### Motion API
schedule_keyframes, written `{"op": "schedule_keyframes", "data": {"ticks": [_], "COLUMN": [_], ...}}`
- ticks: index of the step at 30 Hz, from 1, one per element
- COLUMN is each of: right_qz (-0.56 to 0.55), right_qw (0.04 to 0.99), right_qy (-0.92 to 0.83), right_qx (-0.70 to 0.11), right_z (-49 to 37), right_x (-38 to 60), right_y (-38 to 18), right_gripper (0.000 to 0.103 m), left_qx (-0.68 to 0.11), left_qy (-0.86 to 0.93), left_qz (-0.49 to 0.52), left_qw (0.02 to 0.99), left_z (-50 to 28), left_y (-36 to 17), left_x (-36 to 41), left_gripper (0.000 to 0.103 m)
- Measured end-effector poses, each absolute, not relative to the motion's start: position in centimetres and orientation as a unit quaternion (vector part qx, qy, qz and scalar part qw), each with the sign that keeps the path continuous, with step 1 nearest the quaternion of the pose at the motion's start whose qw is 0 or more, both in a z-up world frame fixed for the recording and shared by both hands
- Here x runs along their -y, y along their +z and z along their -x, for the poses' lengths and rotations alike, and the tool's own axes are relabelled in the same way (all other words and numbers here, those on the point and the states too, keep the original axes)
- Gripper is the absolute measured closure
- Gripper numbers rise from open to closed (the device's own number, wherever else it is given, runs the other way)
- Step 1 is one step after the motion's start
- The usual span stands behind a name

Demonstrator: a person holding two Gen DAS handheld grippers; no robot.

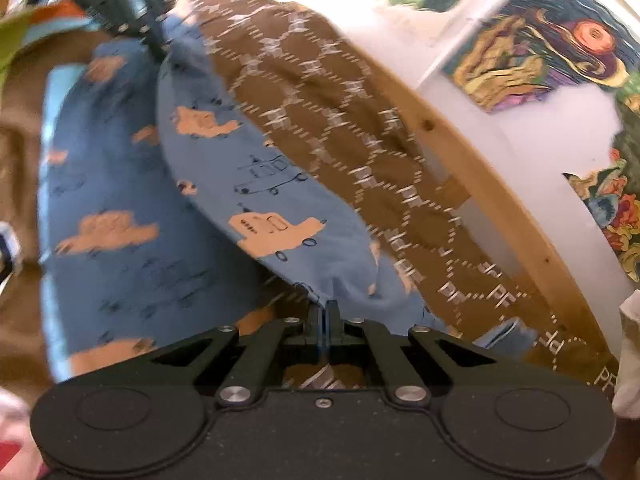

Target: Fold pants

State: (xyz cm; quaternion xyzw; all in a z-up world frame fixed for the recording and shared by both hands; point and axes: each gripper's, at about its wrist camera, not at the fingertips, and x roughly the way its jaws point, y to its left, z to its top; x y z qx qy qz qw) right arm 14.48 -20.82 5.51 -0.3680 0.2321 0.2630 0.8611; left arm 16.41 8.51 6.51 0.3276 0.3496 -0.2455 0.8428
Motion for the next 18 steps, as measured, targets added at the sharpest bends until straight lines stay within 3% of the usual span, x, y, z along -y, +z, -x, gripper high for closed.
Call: {"op": "schedule_keyframes", "data": {"ticks": [12,18], "right_qz": [0.412,0.397], "right_qw": [0.835,0.847], "right_qy": [0.264,0.254], "right_qx": [-0.252,-0.245], "right_z": [-7.0,-6.8], "right_x": [18.9,19.4], "right_y": [-1.2,-0.9], "right_gripper": [0.103,0.103], "left_qx": [-0.401,-0.403], "left_qy": [-0.249,-0.229], "left_qz": [-0.323,-0.282], "left_qw": [0.820,0.840], "left_z": [-11.7,-12.0], "left_y": [1.2,1.1], "left_x": [-8.9,-9.8], "left_gripper": [0.102,0.102]}}
